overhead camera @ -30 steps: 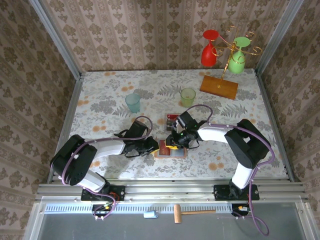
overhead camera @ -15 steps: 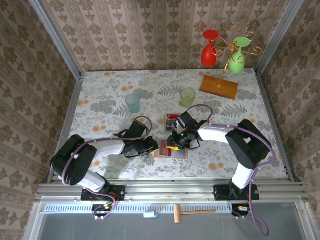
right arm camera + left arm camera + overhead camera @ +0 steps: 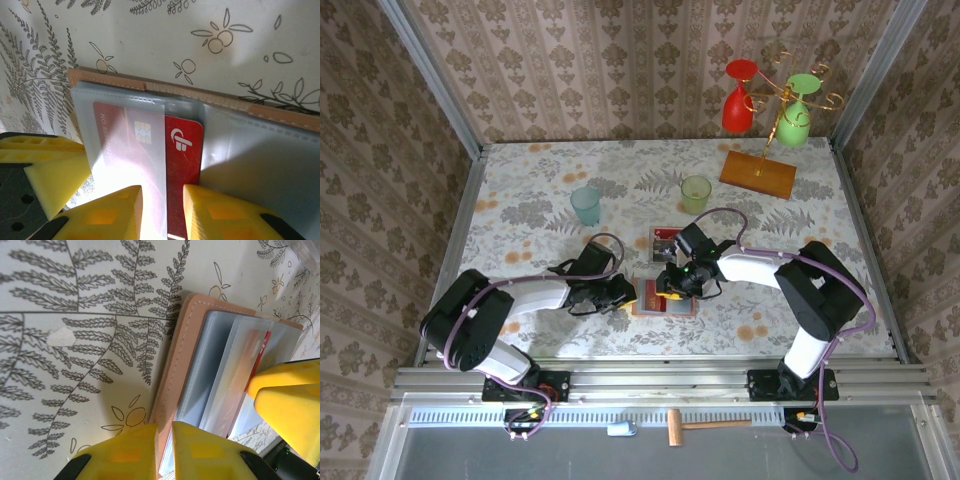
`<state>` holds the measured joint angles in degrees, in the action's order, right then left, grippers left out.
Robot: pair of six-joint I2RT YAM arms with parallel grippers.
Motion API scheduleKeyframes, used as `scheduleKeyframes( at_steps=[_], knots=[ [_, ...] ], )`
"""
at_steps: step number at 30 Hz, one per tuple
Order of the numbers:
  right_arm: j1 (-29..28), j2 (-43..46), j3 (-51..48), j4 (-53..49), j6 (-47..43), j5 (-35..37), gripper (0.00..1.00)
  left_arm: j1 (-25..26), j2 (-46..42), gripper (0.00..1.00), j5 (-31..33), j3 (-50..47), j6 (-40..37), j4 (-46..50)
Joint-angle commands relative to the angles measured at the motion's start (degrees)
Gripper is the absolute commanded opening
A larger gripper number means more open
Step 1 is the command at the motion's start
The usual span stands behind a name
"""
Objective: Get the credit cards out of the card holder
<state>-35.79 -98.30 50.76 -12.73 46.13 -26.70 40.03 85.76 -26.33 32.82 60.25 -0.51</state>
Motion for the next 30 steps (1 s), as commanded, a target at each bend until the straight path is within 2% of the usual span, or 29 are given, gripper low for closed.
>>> scheduleKeyframes(
  at_steps=[1, 15, 30],
  knots=[
    [-0.16, 2.21, 1.44, -3.27, -1.38, 3.0, 0.28, -0.33, -1.71, 0.16, 0.14, 2.29, -1.8, 2.98],
    [0.44, 5.92, 0.27, -3.56, -1.26, 3.06, 0.28, 1.07, 1.97, 0.13, -1.46, 7.8, -2.67, 2.87],
    [3.01, 5.49, -5.67, 4.52, 1.64, -3.48, 0.22, 2.64, 7.46, 0.04, -1.97, 8.23, -2.33, 0.95]
  ],
)
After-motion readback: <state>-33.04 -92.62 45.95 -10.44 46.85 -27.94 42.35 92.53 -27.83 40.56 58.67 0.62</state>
